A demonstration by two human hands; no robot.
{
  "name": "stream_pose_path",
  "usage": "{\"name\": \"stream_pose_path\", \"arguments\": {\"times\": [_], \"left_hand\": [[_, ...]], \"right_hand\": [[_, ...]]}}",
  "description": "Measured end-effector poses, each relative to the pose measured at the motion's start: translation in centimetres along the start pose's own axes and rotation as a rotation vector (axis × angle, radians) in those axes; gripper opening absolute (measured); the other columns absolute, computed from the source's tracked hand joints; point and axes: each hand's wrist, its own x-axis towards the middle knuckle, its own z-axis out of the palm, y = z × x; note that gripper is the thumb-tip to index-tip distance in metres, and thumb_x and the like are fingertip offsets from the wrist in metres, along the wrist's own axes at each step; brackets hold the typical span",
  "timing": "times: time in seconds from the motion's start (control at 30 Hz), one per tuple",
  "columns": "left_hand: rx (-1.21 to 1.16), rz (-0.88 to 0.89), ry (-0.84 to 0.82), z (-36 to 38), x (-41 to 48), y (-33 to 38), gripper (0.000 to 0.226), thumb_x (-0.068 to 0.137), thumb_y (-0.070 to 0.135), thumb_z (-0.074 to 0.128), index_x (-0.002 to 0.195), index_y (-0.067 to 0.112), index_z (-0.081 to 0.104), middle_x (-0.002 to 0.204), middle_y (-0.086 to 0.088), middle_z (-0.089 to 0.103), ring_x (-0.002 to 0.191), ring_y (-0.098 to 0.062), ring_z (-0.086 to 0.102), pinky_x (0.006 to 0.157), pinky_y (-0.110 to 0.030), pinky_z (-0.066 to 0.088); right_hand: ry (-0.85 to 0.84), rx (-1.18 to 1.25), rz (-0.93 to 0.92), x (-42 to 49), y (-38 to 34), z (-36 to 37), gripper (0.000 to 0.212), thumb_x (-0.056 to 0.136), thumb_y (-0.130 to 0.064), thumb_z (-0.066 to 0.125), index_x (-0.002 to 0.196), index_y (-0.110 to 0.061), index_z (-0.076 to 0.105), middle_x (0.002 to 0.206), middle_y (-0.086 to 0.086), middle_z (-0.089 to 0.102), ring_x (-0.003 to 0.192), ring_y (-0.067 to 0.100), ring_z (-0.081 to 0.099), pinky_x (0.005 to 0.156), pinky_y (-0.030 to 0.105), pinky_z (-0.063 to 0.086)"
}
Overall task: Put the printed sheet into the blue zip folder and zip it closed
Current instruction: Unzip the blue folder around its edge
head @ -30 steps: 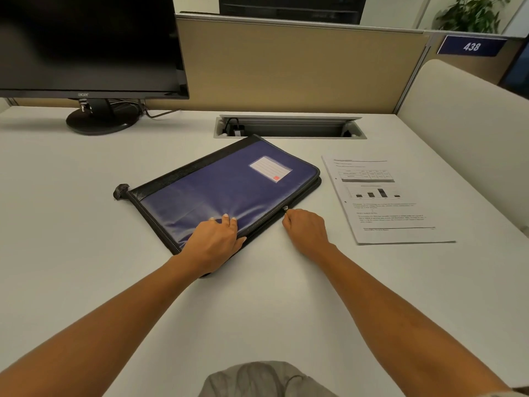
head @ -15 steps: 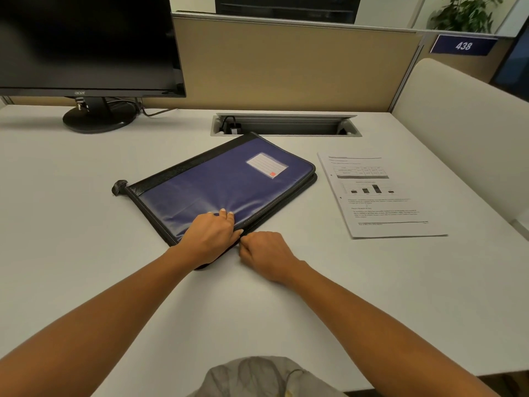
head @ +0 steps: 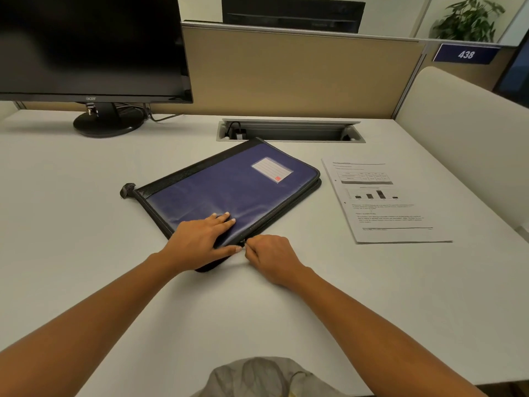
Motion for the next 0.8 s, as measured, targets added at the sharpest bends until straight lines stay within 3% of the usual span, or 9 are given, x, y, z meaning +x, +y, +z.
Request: {"name": "stream_pose_path", "arguments": {"times": [0.1,0.17,0.23,0.37,0.53,0.63,0.8], "left_hand": [[-0.159,0.085,-0.123,-0.2,-1.5,-1.9,0.112,0.052,0.094,-0.002,0.145,0.034,0.012,0.154,0.015,0.007,0.143,-0.005,0.006,0.109,-0.022,0.022],[-0.176,0.163,-0.182,-0.3,-2.1,-2.9,0.103,0.06,0.091,0.014,0.144,0.033,0.002,0.153,0.015,-0.002,0.142,-0.004,-0.006,0.114,-0.023,0.0],[-0.117,0.212,-0.201,-0.3,-2.4,-3.9,0.097,0.066,0.085,0.026,0.142,0.033,-0.005,0.15,0.017,-0.009,0.14,-0.005,-0.014,0.116,-0.028,-0.009],[-0.122,0.201,-0.219,-0.2,-2.8,-5.0,0.086,0.072,0.077,0.024,0.139,0.035,-0.01,0.15,0.017,-0.009,0.14,-0.004,-0.014,0.114,-0.021,-0.008],[-0.062,0.203,-0.245,-0.3,-2.4,-4.5,0.1,0.06,0.085,-0.014,0.14,0.024,-0.012,0.151,0.009,-0.01,0.137,-0.008,-0.015,0.113,-0.021,-0.004],[-0.046,0.168,-0.217,-0.3,-2.0,-3.5,0.111,0.053,0.084,-0.024,0.145,0.025,-0.003,0.152,0.009,-0.007,0.14,-0.008,-0.009,0.115,-0.024,0.003],[-0.037,0.108,-0.136,0.1,-0.5,-1.5,0.117,0.049,0.083,-0.029,0.146,0.028,0.006,0.155,0.007,0.007,0.144,-0.012,0.009,0.115,-0.03,0.018]], "right_hand": [[0.013,0.031,0.025,0.0,-0.1,0.0,0.027,0.094,-0.022,0.038,0.068,-0.015,0.039,0.08,0.015,0.06,0.073,0.032,0.053,0.06,0.034,0.031],[0.033,0.061,0.037,-0.2,-0.2,0.0,0.028,0.096,-0.022,0.036,0.071,-0.012,0.042,0.081,0.015,0.057,0.072,0.031,0.051,0.061,0.036,0.034],[0.061,0.088,0.035,-0.4,-0.2,0.0,0.029,0.097,-0.022,0.034,0.076,-0.007,0.048,0.083,0.014,0.055,0.071,0.028,0.05,0.063,0.038,0.037],[0.135,0.089,0.014,-0.7,-0.3,0.1,0.029,0.098,-0.021,0.037,0.088,-0.001,0.056,0.091,0.014,0.054,0.075,0.029,0.052,0.065,0.041,0.044],[0.243,0.123,0.121,-0.8,0.3,0.2,0.024,0.094,-0.024,0.047,0.098,-0.01,0.066,0.091,0.009,0.058,0.078,0.023,0.056,0.063,0.031,0.042],[0.306,0.262,0.241,-0.6,0.6,0.0,0.02,0.09,-0.024,0.055,0.101,-0.016,0.07,0.086,0.007,0.063,0.073,0.017,0.054,0.064,0.025,0.038],[0.355,0.53,0.392,-0.2,1.6,-0.3,0.016,0.085,-0.015,0.062,0.096,-0.009,0.072,0.084,0.013,0.066,0.069,0.015,0.05,0.065,0.025,0.04]]}}
